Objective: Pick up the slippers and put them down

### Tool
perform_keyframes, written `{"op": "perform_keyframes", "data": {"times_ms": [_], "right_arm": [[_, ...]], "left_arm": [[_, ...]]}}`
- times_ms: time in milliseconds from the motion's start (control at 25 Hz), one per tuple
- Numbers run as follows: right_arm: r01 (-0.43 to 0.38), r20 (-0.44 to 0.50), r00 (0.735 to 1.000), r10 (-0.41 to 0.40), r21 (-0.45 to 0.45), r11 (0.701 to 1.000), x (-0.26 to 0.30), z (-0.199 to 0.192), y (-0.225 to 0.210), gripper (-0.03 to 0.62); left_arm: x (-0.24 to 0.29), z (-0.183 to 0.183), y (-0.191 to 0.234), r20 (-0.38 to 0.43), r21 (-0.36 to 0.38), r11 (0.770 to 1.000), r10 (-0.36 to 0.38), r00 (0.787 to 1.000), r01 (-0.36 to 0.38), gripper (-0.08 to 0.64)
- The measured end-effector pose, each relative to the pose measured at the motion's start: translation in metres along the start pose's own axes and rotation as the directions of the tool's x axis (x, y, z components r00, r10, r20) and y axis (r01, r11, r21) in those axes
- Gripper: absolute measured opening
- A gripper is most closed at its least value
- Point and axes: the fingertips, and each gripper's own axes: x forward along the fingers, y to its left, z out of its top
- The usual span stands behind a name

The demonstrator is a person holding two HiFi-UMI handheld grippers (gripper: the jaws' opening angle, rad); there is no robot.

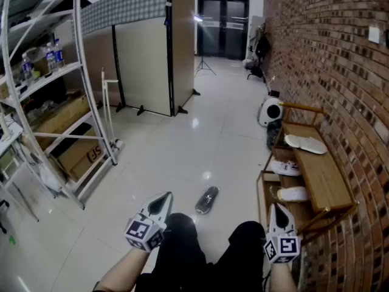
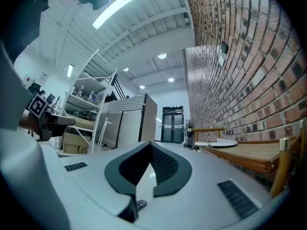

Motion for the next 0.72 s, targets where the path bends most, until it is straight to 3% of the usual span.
{"op": "perform_keyframes", "data": {"times_ms": [280, 720], "right_arm": [[-0.030, -0.004, 1.000, 0.029, -0.049, 0.998, -0.005, 0.008, 0.006, 0.009], [-0.001, -0.010, 1.000, 0.001, 0.000, 1.000, 0.004, 0.017, -0.003, 0.009]], "left_arm": [[-0.002, 0.015, 0.002, 0.005, 0.056, 0.998, -0.014, 1.000, 0.014, 0.000], [0.007, 0.025, 0.013, 0.040, 0.035, 0.999, 0.016, 0.999, -0.017, 0.000]]}}
